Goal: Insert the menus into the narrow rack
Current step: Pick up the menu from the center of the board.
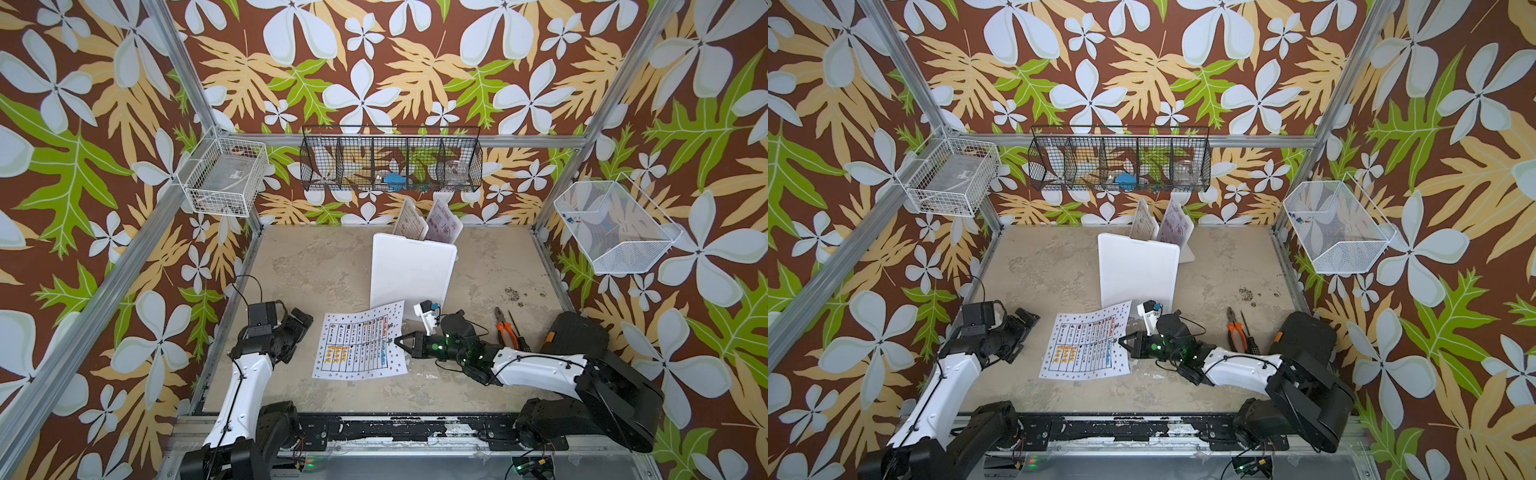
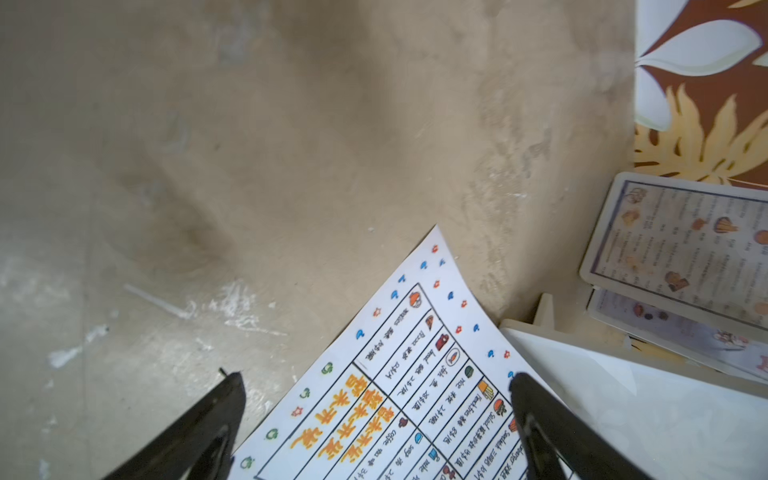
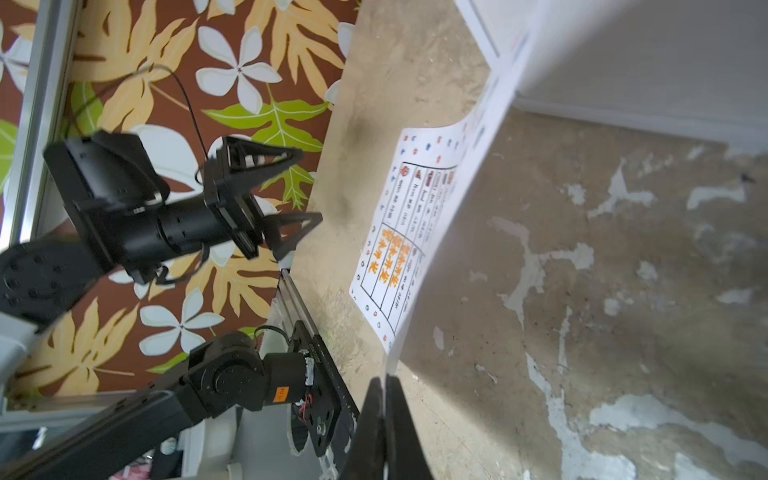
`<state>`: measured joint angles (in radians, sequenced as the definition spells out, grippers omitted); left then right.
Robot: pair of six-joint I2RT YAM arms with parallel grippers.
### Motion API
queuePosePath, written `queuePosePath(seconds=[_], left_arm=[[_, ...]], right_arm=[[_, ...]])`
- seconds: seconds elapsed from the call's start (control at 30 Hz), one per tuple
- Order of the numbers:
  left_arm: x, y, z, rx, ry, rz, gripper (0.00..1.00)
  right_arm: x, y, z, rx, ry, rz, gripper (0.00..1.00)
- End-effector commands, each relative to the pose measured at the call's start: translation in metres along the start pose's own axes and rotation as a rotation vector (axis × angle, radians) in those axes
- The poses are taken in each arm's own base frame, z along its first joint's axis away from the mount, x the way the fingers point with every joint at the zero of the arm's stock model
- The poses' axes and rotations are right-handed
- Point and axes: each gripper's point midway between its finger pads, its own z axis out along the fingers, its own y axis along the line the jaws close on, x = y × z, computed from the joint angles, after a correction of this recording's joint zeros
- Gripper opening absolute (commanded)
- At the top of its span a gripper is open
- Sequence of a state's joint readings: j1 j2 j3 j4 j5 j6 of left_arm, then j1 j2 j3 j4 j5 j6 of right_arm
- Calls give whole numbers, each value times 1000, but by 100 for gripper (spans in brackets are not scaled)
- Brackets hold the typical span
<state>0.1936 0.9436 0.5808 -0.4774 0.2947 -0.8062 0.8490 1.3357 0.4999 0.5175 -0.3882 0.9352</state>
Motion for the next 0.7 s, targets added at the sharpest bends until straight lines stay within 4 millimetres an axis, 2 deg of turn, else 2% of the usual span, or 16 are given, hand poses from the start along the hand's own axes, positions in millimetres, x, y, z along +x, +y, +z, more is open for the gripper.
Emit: queuePosePath(seconds=[0.0,0.1,0.2,0.27,0.37,0.5,0.57,0.67], left_arm=[[-30,-38,-19,70,-102,176,100],[-49,-91,-38,230,-152,314,100],[-57,-142,-58,414,-175,427,100],[-60,-165,-68,489,-174,466,100],[-62,-189,-75,580,-166,498,100],[-67,-219,-103,681,-256,566,100],[-65,-233,-115,709,-298,618,100],[-52,-254,-126,778,-297,699,100]], right_arm=[[-4,-5,-14,114,27,-291,0],[-24,5,-39,200,-1,-507,0],[-51,23,-70,279,-86,-687,0],[-68,33,-90,336,-136,-780,0],[-94,44,-114,445,-187,-874,0],[-122,49,-135,597,-206,-928,0],[-130,51,-140,643,-190,-940,0],[-136,52,-140,681,-136,-982,0]])
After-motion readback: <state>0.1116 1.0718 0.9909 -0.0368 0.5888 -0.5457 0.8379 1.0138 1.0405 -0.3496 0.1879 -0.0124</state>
